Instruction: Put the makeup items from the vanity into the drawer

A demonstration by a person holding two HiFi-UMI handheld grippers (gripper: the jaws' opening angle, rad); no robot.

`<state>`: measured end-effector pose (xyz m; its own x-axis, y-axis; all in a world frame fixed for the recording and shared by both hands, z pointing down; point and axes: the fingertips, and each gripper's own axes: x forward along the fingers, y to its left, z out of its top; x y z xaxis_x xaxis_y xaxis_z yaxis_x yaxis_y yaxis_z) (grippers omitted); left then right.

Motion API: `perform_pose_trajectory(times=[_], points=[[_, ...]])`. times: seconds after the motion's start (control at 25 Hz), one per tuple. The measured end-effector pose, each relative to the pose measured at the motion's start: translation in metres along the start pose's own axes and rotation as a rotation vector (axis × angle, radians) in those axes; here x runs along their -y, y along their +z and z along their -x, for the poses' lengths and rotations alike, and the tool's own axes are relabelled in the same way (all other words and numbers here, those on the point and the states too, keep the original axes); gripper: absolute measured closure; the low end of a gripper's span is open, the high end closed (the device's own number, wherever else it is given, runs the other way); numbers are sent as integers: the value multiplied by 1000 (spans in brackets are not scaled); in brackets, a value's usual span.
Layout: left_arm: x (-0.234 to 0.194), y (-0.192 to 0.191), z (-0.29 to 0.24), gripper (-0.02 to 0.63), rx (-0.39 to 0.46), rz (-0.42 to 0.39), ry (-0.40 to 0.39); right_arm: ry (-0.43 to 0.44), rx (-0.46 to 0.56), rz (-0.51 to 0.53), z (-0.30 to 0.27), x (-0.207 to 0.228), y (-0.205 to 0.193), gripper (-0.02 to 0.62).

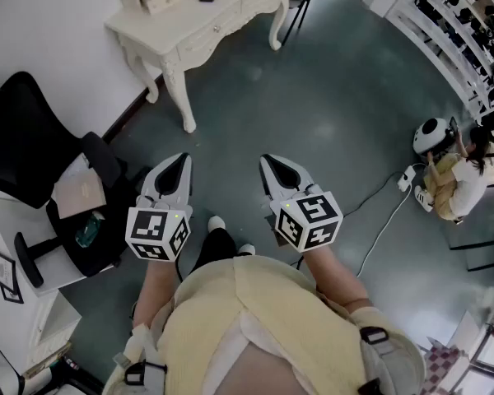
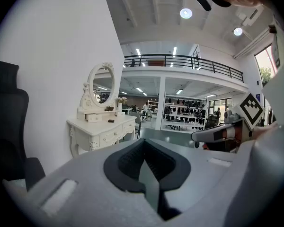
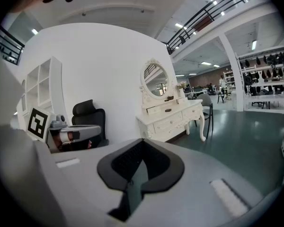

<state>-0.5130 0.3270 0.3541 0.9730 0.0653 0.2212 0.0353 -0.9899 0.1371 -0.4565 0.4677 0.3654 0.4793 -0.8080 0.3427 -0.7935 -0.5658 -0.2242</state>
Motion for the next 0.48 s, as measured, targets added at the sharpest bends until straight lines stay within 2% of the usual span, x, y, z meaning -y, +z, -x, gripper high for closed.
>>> perform_pose_trajectory(times=[0.12, 0.28, 0.48], points=[[-7, -2, -6, 606, -12, -5, -9, -2, -1, 4, -11, 1, 3, 597], [-14, -8, -15, 607, -42, 28, -32, 13, -14, -22, -31, 3, 6, 597], [-25, -9, -24, 606, -54, 47, -54, 74, 12, -48, -54, -2, 15, 597]])
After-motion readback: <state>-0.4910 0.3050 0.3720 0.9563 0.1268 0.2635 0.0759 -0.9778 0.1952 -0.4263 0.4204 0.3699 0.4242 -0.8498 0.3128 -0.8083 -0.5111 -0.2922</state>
